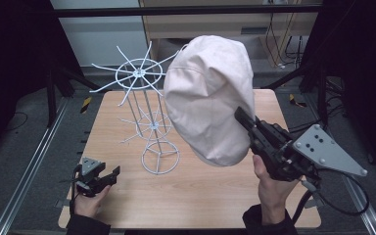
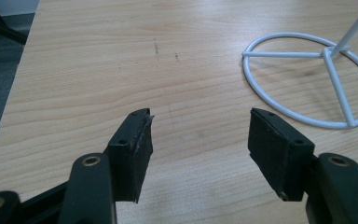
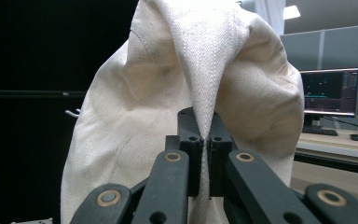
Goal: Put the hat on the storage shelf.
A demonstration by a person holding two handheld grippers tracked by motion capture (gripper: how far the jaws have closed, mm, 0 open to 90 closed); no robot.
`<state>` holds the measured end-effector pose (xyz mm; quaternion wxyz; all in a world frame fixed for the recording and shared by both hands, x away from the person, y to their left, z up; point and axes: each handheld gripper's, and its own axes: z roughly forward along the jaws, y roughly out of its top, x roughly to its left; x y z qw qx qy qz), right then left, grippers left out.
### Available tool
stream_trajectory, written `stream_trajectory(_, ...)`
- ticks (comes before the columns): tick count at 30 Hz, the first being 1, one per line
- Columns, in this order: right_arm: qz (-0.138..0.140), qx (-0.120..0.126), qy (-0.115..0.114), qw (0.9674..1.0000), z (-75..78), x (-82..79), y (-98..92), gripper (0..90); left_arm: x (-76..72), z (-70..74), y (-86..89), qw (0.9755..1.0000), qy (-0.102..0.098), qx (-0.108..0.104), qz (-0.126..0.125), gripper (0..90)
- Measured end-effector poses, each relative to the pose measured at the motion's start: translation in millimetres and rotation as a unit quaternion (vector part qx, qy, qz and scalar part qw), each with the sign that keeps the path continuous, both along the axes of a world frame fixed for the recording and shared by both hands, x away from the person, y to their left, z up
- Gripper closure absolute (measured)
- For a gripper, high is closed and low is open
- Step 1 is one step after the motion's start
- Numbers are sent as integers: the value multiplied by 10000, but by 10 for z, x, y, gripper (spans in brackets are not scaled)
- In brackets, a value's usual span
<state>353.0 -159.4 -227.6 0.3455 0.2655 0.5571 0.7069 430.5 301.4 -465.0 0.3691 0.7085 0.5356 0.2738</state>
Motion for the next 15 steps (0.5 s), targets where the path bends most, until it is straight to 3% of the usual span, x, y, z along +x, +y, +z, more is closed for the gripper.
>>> stream_trajectory(15,374,-128,-86,9992,57,54,536,888,0,3,16,10000,-4,18,26,395)
